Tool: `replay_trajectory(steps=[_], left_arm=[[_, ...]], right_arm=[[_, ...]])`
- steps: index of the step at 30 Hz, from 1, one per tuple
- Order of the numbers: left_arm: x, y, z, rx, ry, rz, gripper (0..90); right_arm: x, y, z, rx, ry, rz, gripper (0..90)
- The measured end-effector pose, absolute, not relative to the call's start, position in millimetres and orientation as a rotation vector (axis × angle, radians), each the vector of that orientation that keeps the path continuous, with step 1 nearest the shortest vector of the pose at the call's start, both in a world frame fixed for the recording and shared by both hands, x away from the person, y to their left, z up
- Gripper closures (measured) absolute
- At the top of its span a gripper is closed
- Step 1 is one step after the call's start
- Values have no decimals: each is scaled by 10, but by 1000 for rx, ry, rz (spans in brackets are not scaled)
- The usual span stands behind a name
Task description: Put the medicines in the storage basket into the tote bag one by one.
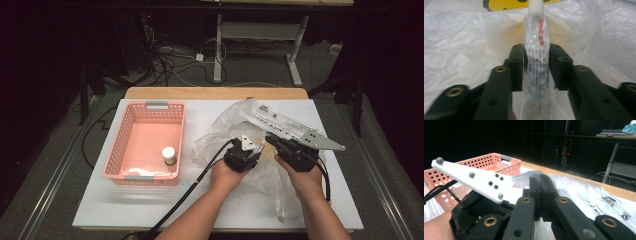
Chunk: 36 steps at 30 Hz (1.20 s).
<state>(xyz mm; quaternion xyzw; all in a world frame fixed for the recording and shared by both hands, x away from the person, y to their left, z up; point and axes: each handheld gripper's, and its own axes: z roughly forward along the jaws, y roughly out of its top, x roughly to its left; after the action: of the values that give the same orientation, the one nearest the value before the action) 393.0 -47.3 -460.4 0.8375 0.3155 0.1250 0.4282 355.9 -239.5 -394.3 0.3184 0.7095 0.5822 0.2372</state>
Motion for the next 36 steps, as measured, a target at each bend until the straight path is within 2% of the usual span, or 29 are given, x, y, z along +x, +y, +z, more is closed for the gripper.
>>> replay_trajectory(steps=[11,18,24,28,34,36], left_arm=[[3700,-306,-4522,2048,733,270,475],[3476,-134,-4503,2013,689,241,329],[3368,11,-4483,1995,705,220,161],[3318,101,-4491,2000,693,202,144],[3224,239,-4445,2003,703,210,18],[3178,285,-4403,1996,695,220,0]], right_arm=[[3545,-2411,-3959,878,1952,1584,900],[3537,-2402,-3976,866,1964,1569,900],[3527,-2387,-3988,870,1970,1564,900],[3516,-2393,-3985,867,1972,1560,900],[3502,-2395,-3985,864,1972,1558,900],[3498,-2397,-3994,867,1975,1555,900]])
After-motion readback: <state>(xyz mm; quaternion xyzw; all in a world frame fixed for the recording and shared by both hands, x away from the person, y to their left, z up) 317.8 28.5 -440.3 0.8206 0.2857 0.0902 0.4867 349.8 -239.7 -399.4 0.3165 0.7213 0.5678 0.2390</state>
